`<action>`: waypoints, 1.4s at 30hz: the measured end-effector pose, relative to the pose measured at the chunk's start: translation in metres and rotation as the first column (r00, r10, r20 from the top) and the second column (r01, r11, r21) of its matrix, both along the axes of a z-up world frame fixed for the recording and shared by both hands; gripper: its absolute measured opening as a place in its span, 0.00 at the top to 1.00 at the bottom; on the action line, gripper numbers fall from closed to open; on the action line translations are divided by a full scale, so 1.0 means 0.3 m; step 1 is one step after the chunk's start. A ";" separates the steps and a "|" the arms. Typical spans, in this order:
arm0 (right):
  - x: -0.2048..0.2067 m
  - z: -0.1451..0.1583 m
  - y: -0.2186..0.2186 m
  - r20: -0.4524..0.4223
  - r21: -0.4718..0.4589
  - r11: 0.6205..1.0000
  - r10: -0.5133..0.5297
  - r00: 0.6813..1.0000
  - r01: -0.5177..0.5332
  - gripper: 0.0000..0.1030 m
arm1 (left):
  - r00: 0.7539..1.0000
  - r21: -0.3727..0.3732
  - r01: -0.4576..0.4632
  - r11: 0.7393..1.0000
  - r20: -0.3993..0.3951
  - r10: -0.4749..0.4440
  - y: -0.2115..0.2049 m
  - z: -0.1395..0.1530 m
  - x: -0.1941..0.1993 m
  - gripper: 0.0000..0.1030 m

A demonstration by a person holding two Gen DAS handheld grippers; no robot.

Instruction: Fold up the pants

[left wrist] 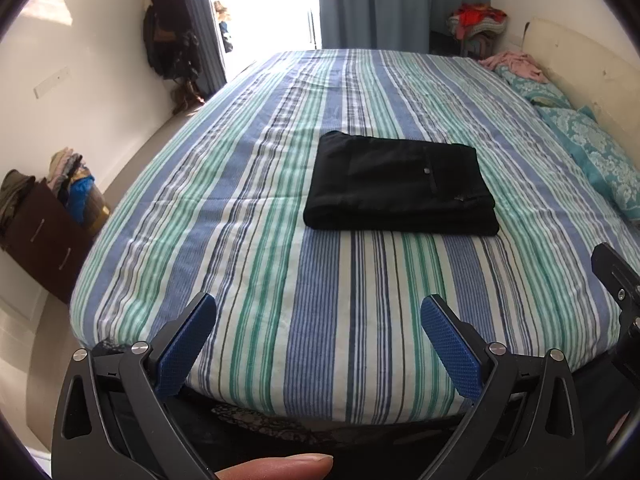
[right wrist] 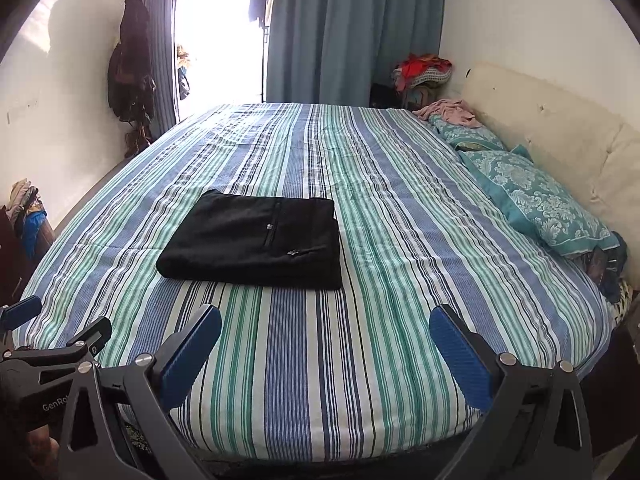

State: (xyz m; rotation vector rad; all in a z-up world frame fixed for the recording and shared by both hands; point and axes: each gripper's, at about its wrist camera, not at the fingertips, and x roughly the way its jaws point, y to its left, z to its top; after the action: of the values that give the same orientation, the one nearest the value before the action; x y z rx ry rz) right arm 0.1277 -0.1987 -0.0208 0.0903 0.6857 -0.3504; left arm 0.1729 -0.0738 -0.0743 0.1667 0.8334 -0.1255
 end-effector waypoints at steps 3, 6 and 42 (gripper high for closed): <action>0.001 0.003 0.002 0.001 -0.001 1.000 0.002 1.000 -0.002 0.00 | 1.000 -0.011 0.001 1.000 0.000 -0.001 0.004 0.005 0.001 0.01; 0.004 -0.002 0.007 -0.002 -0.001 1.000 0.004 1.000 -0.004 0.00 | 1.000 -0.015 0.003 1.000 0.004 -0.002 0.004 0.010 0.000 0.01; 0.018 -0.018 0.023 -0.020 -0.001 1.000 0.023 1.000 -0.023 0.00 | 1.000 -0.024 0.001 1.000 0.006 0.000 0.005 0.016 0.003 0.01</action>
State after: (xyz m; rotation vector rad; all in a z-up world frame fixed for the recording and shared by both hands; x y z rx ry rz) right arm 0.1332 -0.1916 -0.0262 0.0773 0.7060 -0.3297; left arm 0.1738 -0.0724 -0.0696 0.1446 0.8253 -0.1353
